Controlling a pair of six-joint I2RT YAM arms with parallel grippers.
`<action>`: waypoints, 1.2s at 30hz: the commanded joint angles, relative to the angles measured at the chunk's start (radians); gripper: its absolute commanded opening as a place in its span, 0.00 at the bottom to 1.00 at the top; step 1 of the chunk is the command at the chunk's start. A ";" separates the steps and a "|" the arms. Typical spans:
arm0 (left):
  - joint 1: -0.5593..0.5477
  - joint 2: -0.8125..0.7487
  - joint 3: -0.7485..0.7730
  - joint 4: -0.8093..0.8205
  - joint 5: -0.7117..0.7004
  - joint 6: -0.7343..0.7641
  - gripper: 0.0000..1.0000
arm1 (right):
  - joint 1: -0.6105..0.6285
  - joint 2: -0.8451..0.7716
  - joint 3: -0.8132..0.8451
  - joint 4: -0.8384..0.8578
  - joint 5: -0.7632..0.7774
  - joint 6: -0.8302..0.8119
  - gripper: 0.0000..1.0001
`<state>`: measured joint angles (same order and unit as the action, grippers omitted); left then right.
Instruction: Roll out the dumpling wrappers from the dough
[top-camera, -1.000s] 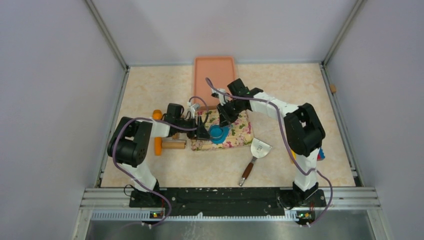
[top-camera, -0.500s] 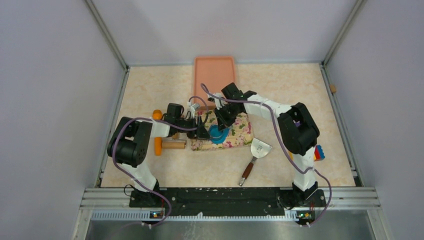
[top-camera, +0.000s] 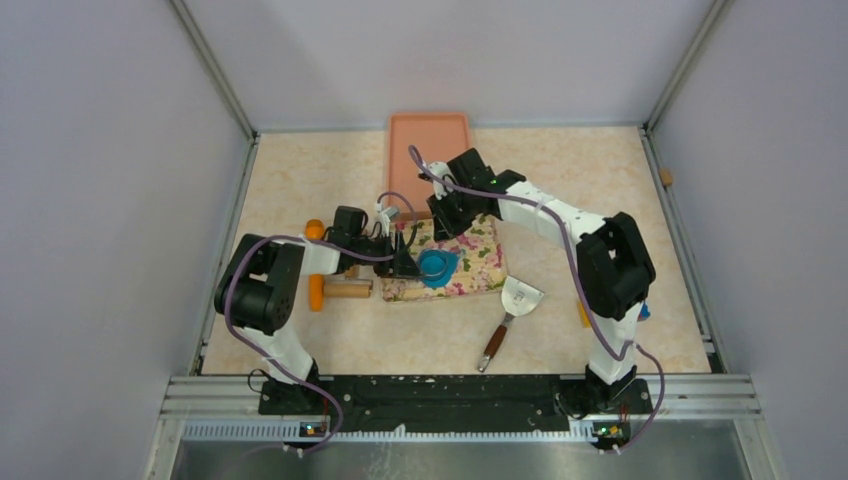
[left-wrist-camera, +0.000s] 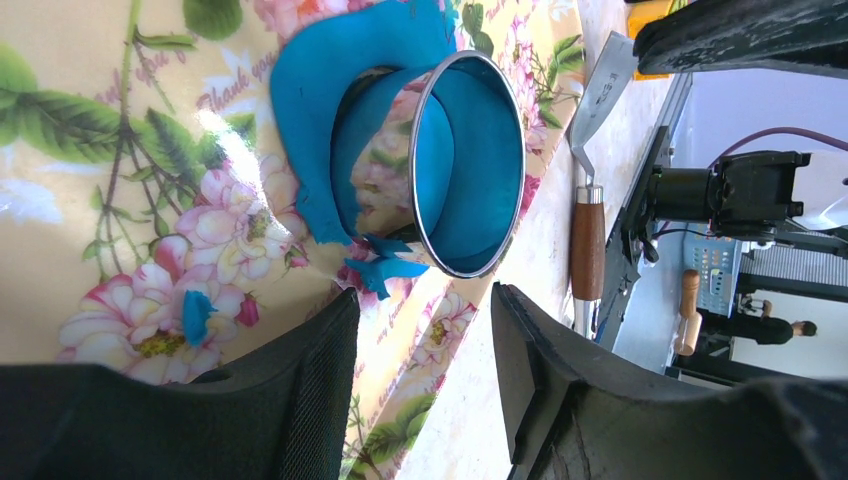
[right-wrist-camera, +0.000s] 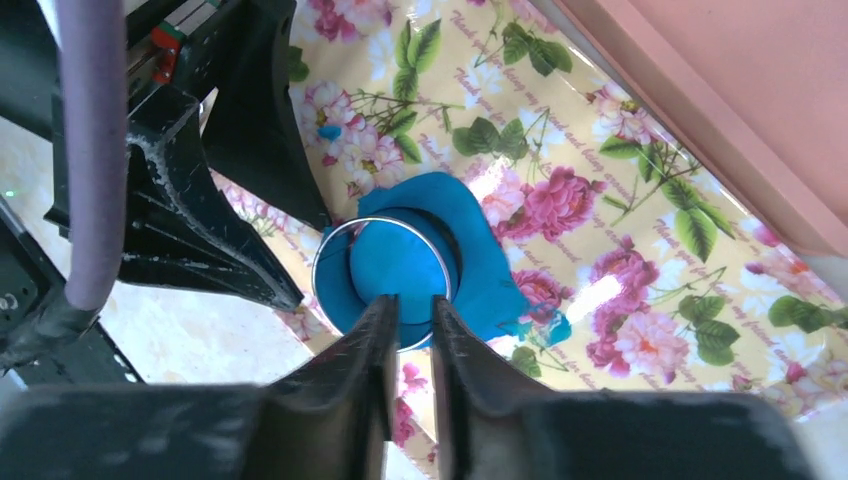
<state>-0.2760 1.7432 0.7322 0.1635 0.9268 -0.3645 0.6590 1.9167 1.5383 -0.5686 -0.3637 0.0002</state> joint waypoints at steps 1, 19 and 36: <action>-0.002 -0.017 0.011 0.021 0.005 0.010 0.55 | 0.013 -0.022 -0.015 0.005 0.005 0.005 0.27; -0.002 -0.016 0.013 0.004 -0.004 0.016 0.55 | 0.048 0.086 -0.013 0.004 0.097 -0.062 0.11; -0.002 0.000 0.022 -0.002 -0.003 0.013 0.55 | 0.062 0.090 -0.025 0.005 0.117 -0.061 0.07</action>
<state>-0.2756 1.7432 0.7322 0.1619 0.9260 -0.3645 0.7017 2.0018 1.5208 -0.5694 -0.2546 -0.0563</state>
